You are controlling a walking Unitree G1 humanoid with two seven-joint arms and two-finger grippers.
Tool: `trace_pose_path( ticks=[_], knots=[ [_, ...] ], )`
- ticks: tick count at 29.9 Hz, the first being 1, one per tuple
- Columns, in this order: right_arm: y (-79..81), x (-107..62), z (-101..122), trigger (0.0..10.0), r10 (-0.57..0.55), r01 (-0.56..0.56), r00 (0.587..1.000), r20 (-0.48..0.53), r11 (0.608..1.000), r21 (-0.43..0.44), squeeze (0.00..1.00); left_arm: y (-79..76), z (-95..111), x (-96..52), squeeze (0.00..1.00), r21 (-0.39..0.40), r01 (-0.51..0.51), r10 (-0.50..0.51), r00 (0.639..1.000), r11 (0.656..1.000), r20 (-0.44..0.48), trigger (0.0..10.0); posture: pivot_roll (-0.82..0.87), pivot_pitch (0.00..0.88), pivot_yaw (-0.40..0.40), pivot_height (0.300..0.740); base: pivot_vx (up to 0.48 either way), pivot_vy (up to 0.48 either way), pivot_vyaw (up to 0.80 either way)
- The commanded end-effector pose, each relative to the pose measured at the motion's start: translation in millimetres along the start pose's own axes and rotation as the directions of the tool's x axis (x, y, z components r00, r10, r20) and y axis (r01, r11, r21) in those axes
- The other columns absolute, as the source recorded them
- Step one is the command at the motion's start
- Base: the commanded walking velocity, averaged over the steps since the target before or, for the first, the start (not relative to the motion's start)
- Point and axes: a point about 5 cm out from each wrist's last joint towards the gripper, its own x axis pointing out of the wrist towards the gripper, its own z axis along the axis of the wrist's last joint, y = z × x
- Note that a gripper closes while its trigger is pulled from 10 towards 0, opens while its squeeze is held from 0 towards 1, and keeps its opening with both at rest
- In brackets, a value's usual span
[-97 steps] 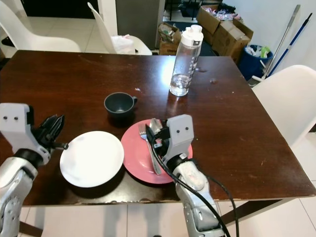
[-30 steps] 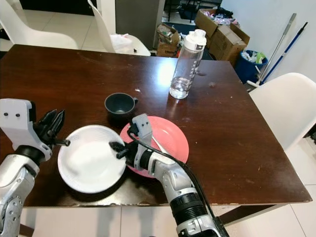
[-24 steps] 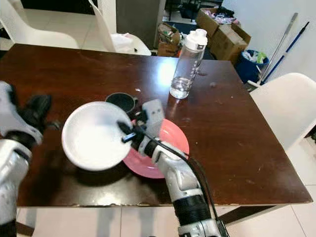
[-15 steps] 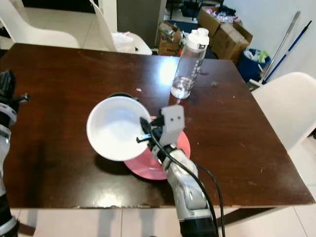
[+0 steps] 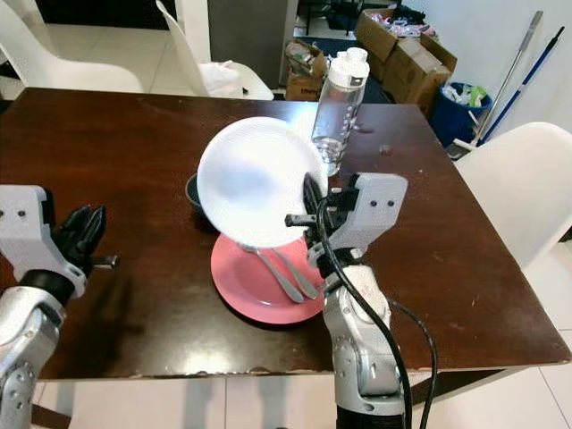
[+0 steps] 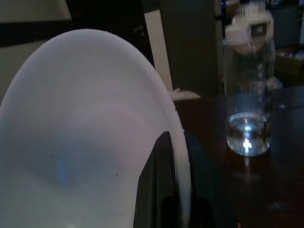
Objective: Setting the table
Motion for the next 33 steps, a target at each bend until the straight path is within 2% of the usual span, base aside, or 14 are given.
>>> trace_pose_path(
  ticks=[1, 5, 9, 18, 33],
  knots=[
    [-1.2, -3.7, -9, 10.0, -0.011, 0.010, 0.999, -0.033, 1.000, -0.011, 0.00, -1.6, -7, 0.1, 0.00, 0.010, -0.007, 0.007, 1.000, 1.000, -0.015, 10.0, 0.00, 0.022, 0.030, 0.740, 0.000, 0.000, 0.00],
    [-2.3, -6.2, -18, 10.0, -0.019, 0.018, 0.997, -0.075, 1.000, -0.008, 0.00, -7.5, -10, 4.8, 0.00, 0.008, 0.001, 0.000, 1.000, 1.000, -0.018, 10.0, 0.00, 0.018, 0.030, 0.740, 0.000, 0.000, 0.00],
    [-4.1, -4.8, -19, 10.0, -0.037, 0.038, 0.995, -0.087, 0.999, 0.008, 0.00, -9.7, -13, 5.5, 0.00, -0.011, 0.008, -0.008, 1.000, 1.000, -0.028, 10.0, -0.01, 0.022, 0.033, 0.740, 0.000, 0.000, 0.00],
    [-2.4, -2.6, -23, 10.0, -0.033, 0.034, 0.995, -0.098, 0.999, 0.007, 0.00, -11.8, -15, 5.7, 0.00, 0.006, 0.012, -0.012, 1.000, 1.000, -0.024, 10.0, -0.01, 0.025, 0.033, 0.740, 0.000, 0.000, 0.00],
    [-2.0, -2.2, -26, 10.0, -0.035, 0.036, 0.993, -0.112, 0.999, 0.005, 0.00, -11.2, -16, 4.9, 0.00, 0.005, 0.008, -0.008, 1.000, 1.000, -0.024, 10.0, 0.00, 0.027, 0.031, 0.740, -0.320, 0.000, 0.00]
  ],
)
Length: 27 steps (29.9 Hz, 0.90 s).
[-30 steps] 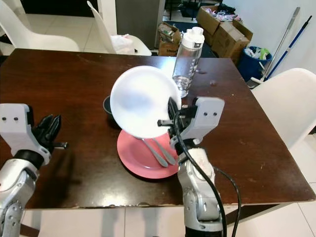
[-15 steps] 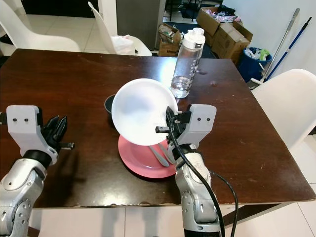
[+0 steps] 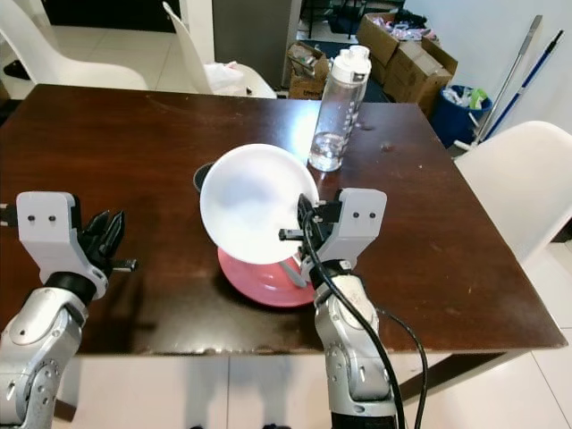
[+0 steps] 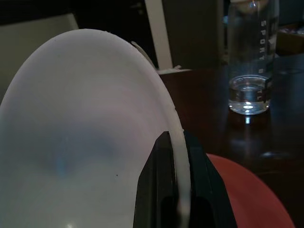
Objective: Setting the table
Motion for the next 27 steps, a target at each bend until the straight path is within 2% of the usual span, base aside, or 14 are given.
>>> trace_pose_path(
  ticks=[1, 12, 17, 23, 27],
  knots=[
    [0.2, -0.5, -2.5, 10.0, -0.003, 0.003, 1.000, -0.010, 1.000, 0.004, 0.00, 0.2, -4.6, -1.6, 0.00, 0.002, -0.005, 0.005, 1.000, 1.000, -0.013, 10.0, 0.00, 0.027, 0.031, 0.740, -0.304, 0.000, 0.00],
    [-1.0, -1.2, -4.2, 10.0, -0.011, 0.011, 1.000, -0.015, 1.000, 0.004, 0.00, 1.0, -4.1, -1.7, 0.00, 0.004, -0.004, 0.004, 1.000, 1.000, -0.012, 10.0, 0.00, 0.030, 0.036, 0.740, -0.298, 0.000, 0.00],
    [-0.9, -0.9, -5.0, 10.0, -0.014, 0.014, 1.000, -0.016, 1.000, 0.023, 0.00, -0.1, -3.3, -1.1, 0.00, -0.004, 0.007, -0.007, 1.000, 1.000, -0.011, 10.0, 0.00, 0.029, 0.037, 0.740, 0.000, 0.000, 0.00],
    [-0.9, 0.3, -3.3, 10.0, -0.016, 0.016, 1.000, -0.011, 0.996, 0.085, 0.00, -2.8, -2.9, -0.8, 0.00, -0.005, 0.027, -0.027, 1.000, 1.000, -0.012, 10.0, 0.00, 0.026, 0.039, 0.740, 0.000, 0.000, 0.00],
    [-1.4, 0.7, -3.5, 10.0, -0.015, 0.017, 1.000, -0.014, 0.996, 0.091, 0.00, -3.4, -3.4, -0.4, 0.00, 0.001, 0.030, -0.030, 0.999, 1.000, -0.016, 10.0, 0.00, 0.025, 0.040, 0.740, 0.000, 0.000, 0.00]
  ],
)
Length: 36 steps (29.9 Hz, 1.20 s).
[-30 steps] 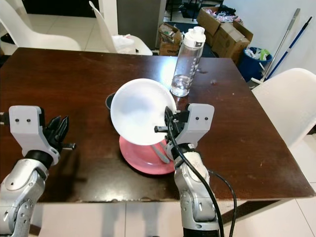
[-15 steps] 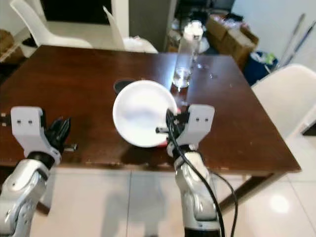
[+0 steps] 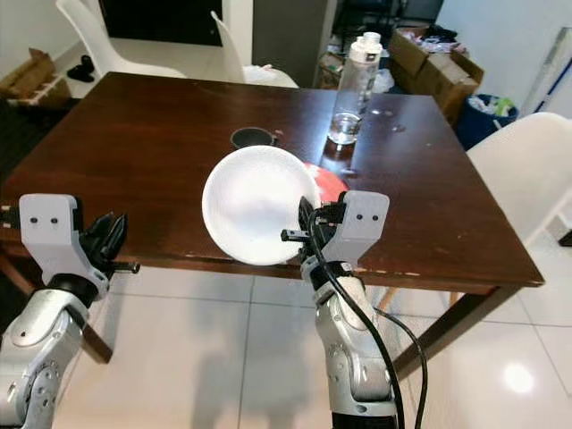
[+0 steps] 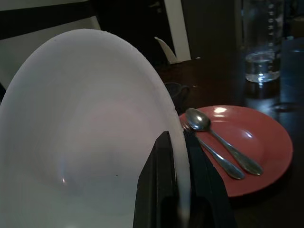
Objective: Setting the table
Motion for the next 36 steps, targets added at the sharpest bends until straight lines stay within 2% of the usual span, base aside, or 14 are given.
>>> trace_pose_path(
  ticks=[1, 12, 16, 21, 24, 27, 36],
  knots=[
    [1.4, 0.8, -1, 10.0, -0.003, 0.004, 1.000, -0.008, 1.000, 0.025, 0.00, -1.3, -2, 0.3, 0.00, 0.007, 0.006, -0.006, 1.000, 1.000, -0.014, 10.0, 0.00, 0.025, 0.039, 0.740, 0.000, 0.000, 0.00],
    [3.2, 1.6, -5, 10.0, 0.016, -0.016, 0.999, -0.029, 1.000, -0.015, 0.00, -0.9, -4, 0.7, 0.00, 0.014, 0.003, -0.003, 1.000, 1.000, -0.023, 10.0, 0.00, 0.024, 0.040, 0.740, 0.000, 0.000, 0.71],
    [7.3, -4.5, -17, 10.0, 0.079, -0.083, 0.993, -0.084, 0.995, -0.047, 0.00, 0.0, -8, 0.6, 0.00, 0.016, -0.004, 0.005, 0.999, 1.000, -0.036, 10.0, 0.00, 0.024, 0.039, 0.740, 0.000, 0.000, 0.79],
    [2.2, -16.1, -36, 10.0, 0.129, -0.145, 0.978, -0.164, 0.985, -0.090, 0.00, 11.9, -22, -4.3, 0.00, 0.049, -0.043, 0.047, 0.996, 0.998, -0.073, 10.0, 0.00, 0.028, 0.041, 0.740, 0.000, 0.000, 0.79],
    [-4.9, -22.8, -44, 10.0, 0.136, -0.169, 0.969, -0.205, 0.973, -0.155, 0.00, 23.9, -36, -9.6, 0.00, 0.076, -0.079, 0.088, 0.989, 0.994, -0.120, 10.0, 0.00, 0.033, 0.039, 0.740, 0.000, 0.000, 0.79],
    [-9.6, -25.5, -45, 10.0, 0.132, -0.165, 0.968, -0.215, 0.976, -0.144, 0.00, 30.7, -43, -12.6, 0.00, 0.095, -0.091, 0.104, 0.984, 0.991, -0.143, 10.0, 0.00, 0.035, 0.038, 0.740, 0.000, 0.000, 0.79],
    [-14.8, -30.2, -57, 10.0, 0.142, -0.175, 0.955, -0.262, 0.979, -0.109, 0.00, 33.5, -58, -18.1, 0.00, 0.125, -0.082, 0.106, 0.974, 0.989, -0.199, 10.0, 0.00, 0.035, 0.043, 0.740, 0.000, 0.000, 0.79]
  ],
)
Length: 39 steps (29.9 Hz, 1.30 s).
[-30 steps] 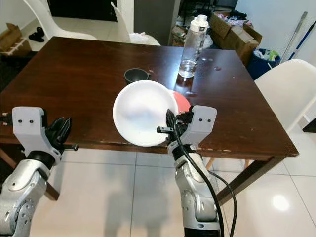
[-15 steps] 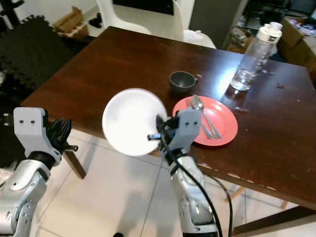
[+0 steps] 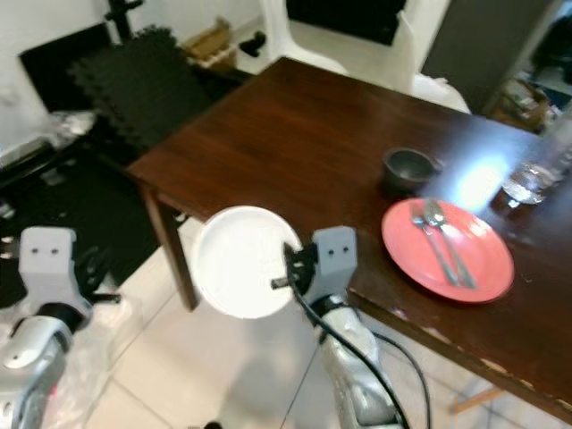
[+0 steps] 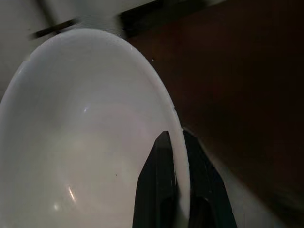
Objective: Setting the table
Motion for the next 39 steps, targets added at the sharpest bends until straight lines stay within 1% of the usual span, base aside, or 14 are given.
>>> trace_pose_path(
  ticks=[1, 7, 8, 11, 12, 13, 14, 16, 17, 19, 20, 25, 33, 39],
  knots=[
    [-5.9, -3.9, -9, 10.0, -0.011, 0.012, 1.000, -0.026, 1.000, 0.012, 0.00, -1.7, -13, -2.8, 0.00, 0.007, 0.009, -0.009, 0.999, 1.000, -0.041, 10.0, 0.00, 0.035, 0.043, 0.740, 0.000, 0.000, 0.79],
    [-20.4, -15.7, -44, 10.0, -0.013, 0.022, 0.987, -0.163, 0.998, 0.052, 0.00, 8.2, -44, -8.6, 0.00, 0.049, -0.008, 0.014, 0.992, 0.999, -0.129, 10.0, -0.01, 0.033, 0.044, 0.740, 0.000, 0.000, 0.79],
    [-20.4, -15.7, -44, 10.0, -0.013, 0.022, 0.987, -0.163, 0.998, 0.052, 0.00, 8.2, -44, -8.6, 0.00, 0.049, -0.008, 0.014, 0.992, 0.999, -0.129, 10.0, -0.01, 0.033, 0.044, 0.740, 0.000, 0.000, 0.79],
    [-28.9, -23.7, -60, 10.0, -0.030, 0.049, 0.975, -0.222, 0.995, 0.081, 0.00, 12.9, -60, -12.0, 0.00, 0.049, -0.020, 0.028, 0.983, 0.999, -0.184, 10.0, 0.00, 0.033, 0.041, 0.740, 0.000, 0.000, 0.79],
    [-28.9, -23.7, -60, 10.0, -0.030, 0.049, 0.975, -0.222, 0.995, 0.081, 0.00, 12.9, -60, -12.0, 0.00, 0.049, -0.020, 0.028, 0.983, 0.999, -0.184, 10.0, 0.00, 0.033, 0.041, 0.740, 0.000, 0.000, 0.79],
    [-37.8, -30.2, -73, 10.0, -0.065, 0.095, 0.961, -0.268, 0.990, 0.100, 0.00, 17.1, -76, -14.0, 0.00, 0.046, -0.032, 0.042, 0.970, 0.998, -0.240, 10.0, -0.01, 0.033, 0.039, 0.740, 0.000, 0.000, 0.79],
    [-42.2, -33.8, -79, 10.0, -0.085, 0.121, 0.953, -0.292, 0.987, 0.108, 0.00, 19.1, -84, -15.3, 0.00, 0.045, -0.037, 0.048, 0.962, 0.998, -0.267, 10.0, -0.01, 0.033, 0.039, 0.740, 0.000, 0.000, 0.79],
    [-44.8, -36.0, -83, 10.0, -0.097, 0.137, 0.947, -0.306, 0.984, 0.113, 0.00, 20.2, -89, -16.1, 0.00, 0.045, -0.039, 0.051, 0.958, 0.998, -0.283, 10.0, -0.01, 0.033, 0.039, 0.740, 0.000, 0.000, 0.79],
    [-49.8, -41.9, -91, 10.0, -0.125, 0.177, 0.935, -0.333, 0.976, 0.130, 0.00, 24.1, -98, -17.6, 0.00, 0.060, -0.044, 0.060, 0.949, 0.997, -0.310, 10.0, -0.01, 0.034, 0.041, 0.740, 0.000, 0.000, 0.79],
    [-51.7, -44.6, -95, 10.0, -0.137, 0.194, 0.929, -0.345, 0.972, 0.136, 0.00, 25.7, -102, -18.2, 0.00, 0.063, -0.046, 0.064, 0.945, 0.997, -0.322, 10.0, -0.01, 0.034, 0.041, 0.740, 0.000, 0.000, 0.79],
    [-54.0, -50.3, -102, 10.0, -0.155, 0.217, 0.919, -0.364, 0.966, 0.137, 0.00, 27.2, -106, -19.5, 0.00, 0.063, -0.038, 0.057, 0.940, 0.997, -0.336, 10.0, -0.01, 0.036, 0.045, 0.740, 0.000, 0.000, 0.79],
    [-53.2, -51.5, -103, 10.0, -0.156, 0.223, 0.921, -0.358, 0.962, 0.156, 0.00, 27.1, -109, -20.8, 0.00, 0.072, -0.024, 0.046, 0.941, 0.997, -0.336, 10.0, -0.01, 0.039, 0.051, 0.740, 0.000, 0.000, 0.79],
    [-52.2, -40.3, -94, 10.0, -0.154, 0.220, 0.941, -0.301, 0.955, 0.197, 0.00, 26.7, -111, -19.8, 0.00, 0.077, -0.011, 0.035, 0.947, 0.997, -0.320, 10.0, -0.01, 0.042, 0.049, 0.740, 0.000, 0.000, 0.79],
    [-53.7, -38.2, -93, 10.0, -0.162, 0.225, 0.943, -0.291, 0.953, 0.201, 0.00, 25.3, -110, -20.8, 0.00, 0.071, -0.009, 0.031, 0.951, 0.997, -0.308, 10.0, 0.00, 0.044, 0.048, 0.740, 0.000, 0.000, 0.79]
  ],
)
